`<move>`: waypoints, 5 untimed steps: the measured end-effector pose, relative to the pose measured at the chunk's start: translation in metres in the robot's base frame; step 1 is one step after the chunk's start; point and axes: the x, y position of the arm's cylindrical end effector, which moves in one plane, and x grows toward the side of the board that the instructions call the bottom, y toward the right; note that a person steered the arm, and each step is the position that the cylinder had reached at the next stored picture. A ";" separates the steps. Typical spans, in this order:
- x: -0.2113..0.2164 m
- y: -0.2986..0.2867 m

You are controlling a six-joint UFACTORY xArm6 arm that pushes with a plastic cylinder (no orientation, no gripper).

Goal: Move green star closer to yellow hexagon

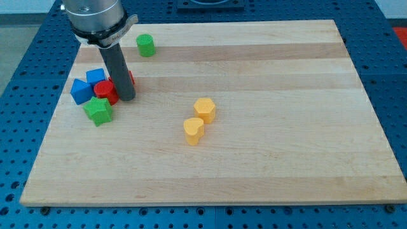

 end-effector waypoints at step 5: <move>0.047 0.040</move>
